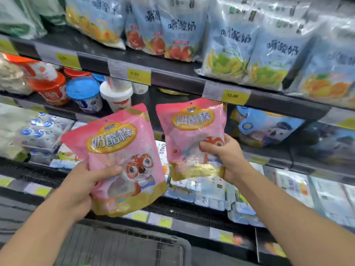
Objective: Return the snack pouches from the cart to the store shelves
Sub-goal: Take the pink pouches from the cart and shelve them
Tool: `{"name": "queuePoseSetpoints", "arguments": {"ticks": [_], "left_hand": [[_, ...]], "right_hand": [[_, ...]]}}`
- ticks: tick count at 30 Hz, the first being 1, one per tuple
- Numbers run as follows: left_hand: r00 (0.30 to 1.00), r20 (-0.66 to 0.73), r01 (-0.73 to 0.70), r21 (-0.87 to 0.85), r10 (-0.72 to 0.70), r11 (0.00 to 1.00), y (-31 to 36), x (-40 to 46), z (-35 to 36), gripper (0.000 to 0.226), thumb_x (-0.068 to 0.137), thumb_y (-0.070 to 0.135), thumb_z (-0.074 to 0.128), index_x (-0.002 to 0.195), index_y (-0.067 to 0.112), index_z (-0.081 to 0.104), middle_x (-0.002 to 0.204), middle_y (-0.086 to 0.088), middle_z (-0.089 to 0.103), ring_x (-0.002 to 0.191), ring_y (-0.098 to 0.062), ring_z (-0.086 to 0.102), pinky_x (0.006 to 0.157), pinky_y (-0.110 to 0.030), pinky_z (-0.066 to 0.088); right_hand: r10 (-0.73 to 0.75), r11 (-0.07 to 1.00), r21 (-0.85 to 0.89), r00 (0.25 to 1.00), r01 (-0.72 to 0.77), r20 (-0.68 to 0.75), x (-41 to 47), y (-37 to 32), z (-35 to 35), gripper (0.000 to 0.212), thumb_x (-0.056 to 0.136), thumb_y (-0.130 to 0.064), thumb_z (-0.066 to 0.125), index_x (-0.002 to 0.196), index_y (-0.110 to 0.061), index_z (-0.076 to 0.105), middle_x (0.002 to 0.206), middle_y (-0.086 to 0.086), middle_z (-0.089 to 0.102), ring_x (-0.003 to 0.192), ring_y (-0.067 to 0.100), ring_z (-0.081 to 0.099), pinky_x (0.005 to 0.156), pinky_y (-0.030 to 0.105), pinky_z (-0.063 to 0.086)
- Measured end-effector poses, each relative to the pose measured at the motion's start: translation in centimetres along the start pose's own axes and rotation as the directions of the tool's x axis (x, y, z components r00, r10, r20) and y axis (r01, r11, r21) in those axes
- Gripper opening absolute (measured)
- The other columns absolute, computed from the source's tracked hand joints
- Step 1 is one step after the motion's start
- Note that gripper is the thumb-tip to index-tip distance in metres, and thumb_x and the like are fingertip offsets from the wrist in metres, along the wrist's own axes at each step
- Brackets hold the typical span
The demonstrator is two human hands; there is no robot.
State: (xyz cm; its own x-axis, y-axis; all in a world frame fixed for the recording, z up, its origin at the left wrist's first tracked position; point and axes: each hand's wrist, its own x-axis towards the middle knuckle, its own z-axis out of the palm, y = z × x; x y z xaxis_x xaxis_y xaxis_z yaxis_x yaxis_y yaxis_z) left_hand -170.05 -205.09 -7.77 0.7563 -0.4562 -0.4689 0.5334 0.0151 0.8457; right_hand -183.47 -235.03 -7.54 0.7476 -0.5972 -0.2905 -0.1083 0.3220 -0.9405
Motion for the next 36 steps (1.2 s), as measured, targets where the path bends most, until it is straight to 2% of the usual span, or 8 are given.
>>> {"name": "queuePoseSetpoints", "arguments": {"ticks": [6, 10, 16, 20, 22, 26, 31, 36], "left_hand": [[0.999, 0.047, -0.024, 0.033, 0.022, 0.999, -1.5, 2.5, 0.4, 0.042, 0.063, 0.006, 0.077, 0.103, 0.014, 0.08, 0.108, -0.015, 0.079, 0.09, -0.031, 0.078, 0.069, -0.045, 0.063], [0.996, 0.041, -0.079, 0.058, 0.077, 0.995, -2.4, 3.8, 0.6, 0.034, 0.065, 0.008, 0.074, 0.095, 0.021, 0.083, 0.098, -0.011, 0.081, 0.079, -0.026, 0.08, 0.06, -0.038, 0.063], [0.993, 0.077, -0.093, 0.051, 0.089, 0.994, -2.5, 6.2, 1.8, 0.041, 0.066, 0.004, 0.073, 0.105, 0.015, 0.08, 0.107, -0.014, 0.079, 0.09, -0.031, 0.078, 0.068, -0.046, 0.063], [0.99, 0.096, -0.114, 0.082, 0.106, 0.99, -1.3, 8.1, 4.1, 0.057, 0.064, -0.001, 0.073, 0.121, 0.007, 0.07, 0.107, -0.014, 0.079, 0.09, -0.029, 0.078, 0.066, -0.04, 0.063], [0.987, 0.106, -0.134, 0.085, 0.125, 0.987, -0.7, 8.5, 5.3, 0.054, 0.064, -0.002, 0.072, 0.117, 0.009, 0.071, 0.103, -0.012, 0.08, 0.085, -0.026, 0.079, 0.063, -0.035, 0.063], [0.986, 0.109, -0.139, 0.084, 0.13, 0.987, 0.0, 9.0, 6.4, 0.041, 0.065, -0.004, 0.072, 0.103, 0.01, 0.074, 0.098, -0.011, 0.081, 0.079, -0.022, 0.079, 0.06, -0.031, 0.062], [0.988, 0.101, -0.123, 0.105, 0.113, 0.987, 0.2, 9.1, 6.4, 0.05, 0.063, -0.001, 0.075, 0.112, 0.009, 0.071, 0.098, -0.011, 0.08, 0.079, -0.021, 0.079, 0.062, -0.034, 0.064], [0.986, 0.118, -0.134, 0.167, 0.115, 0.977, 0.2, 9.8, 7.8, 0.045, 0.057, 0.002, 0.077, 0.101, 0.006, 0.073, 0.091, -0.01, 0.081, 0.075, -0.02, 0.078, 0.064, -0.031, 0.064]], "right_hand": [[-0.152, 0.971, 0.181, 0.987, 0.158, -0.048, 7.9, -4.1, 0.6, 0.028, 0.082, 0.011, 0.067, 0.109, 0.003, 0.064, 0.096, 0.021, 0.067, 0.078, 0.031, 0.068, 0.08, 0.052, 0.059], [-0.182, 0.966, 0.172, 0.98, 0.195, -0.085, 12.3, -3.7, 0.6, 0.034, 0.083, 0.014, 0.067, 0.116, 0.015, 0.059, 0.12, 0.034, 0.062, 0.11, 0.05, 0.062, 0.1, 0.067, 0.045], [-0.286, 0.958, -0.016, 0.953, 0.286, -0.094, 15.1, -2.4, -0.9, 0.049, 0.074, 0.015, 0.075, 0.119, 0.018, 0.057, 0.113, 0.033, 0.065, 0.097, 0.035, 0.066, 0.09, 0.047, 0.057], [-0.233, 0.904, -0.364, 0.972, 0.224, 0.019, 15.5, -2.7, -2.3, 0.045, 0.063, 0.01, 0.084, 0.101, -0.009, 0.068, 0.083, 0.0, 0.075, 0.074, 0.011, 0.073, 0.062, 0.03, 0.058], [-0.158, 0.866, -0.475, 0.987, 0.154, 0.031, 15.5, -2.9, -2.8, 0.056, 0.06, 0.011, 0.086, 0.11, -0.007, 0.067, 0.09, 0.002, 0.076, 0.082, 0.015, 0.074, 0.063, 0.029, 0.057], [-0.16, 0.883, -0.457, 0.983, 0.104, -0.087, 15.9, -2.6, -3.0, 0.069, 0.057, 0.018, 0.083, 0.12, 0.001, 0.062, 0.107, 0.015, 0.073, 0.093, 0.025, 0.072, 0.071, 0.032, 0.06], [-0.227, 0.952, -0.254, 0.949, 0.169, -0.218, 16.4, -2.0, -2.2, 0.054, 0.069, 0.025, 0.069, 0.119, 0.008, 0.059, 0.106, 0.019, 0.069, 0.095, 0.031, 0.069, 0.08, 0.04, 0.058], [-0.102, 0.973, -0.219, 0.984, 0.068, -0.148, 16.5, -3.2, -2.7, 0.049, 0.065, 0.032, 0.062, 0.1, -0.003, 0.065, 0.091, 0.016, 0.072, 0.093, 0.041, 0.071, 0.089, 0.05, 0.053]]}}
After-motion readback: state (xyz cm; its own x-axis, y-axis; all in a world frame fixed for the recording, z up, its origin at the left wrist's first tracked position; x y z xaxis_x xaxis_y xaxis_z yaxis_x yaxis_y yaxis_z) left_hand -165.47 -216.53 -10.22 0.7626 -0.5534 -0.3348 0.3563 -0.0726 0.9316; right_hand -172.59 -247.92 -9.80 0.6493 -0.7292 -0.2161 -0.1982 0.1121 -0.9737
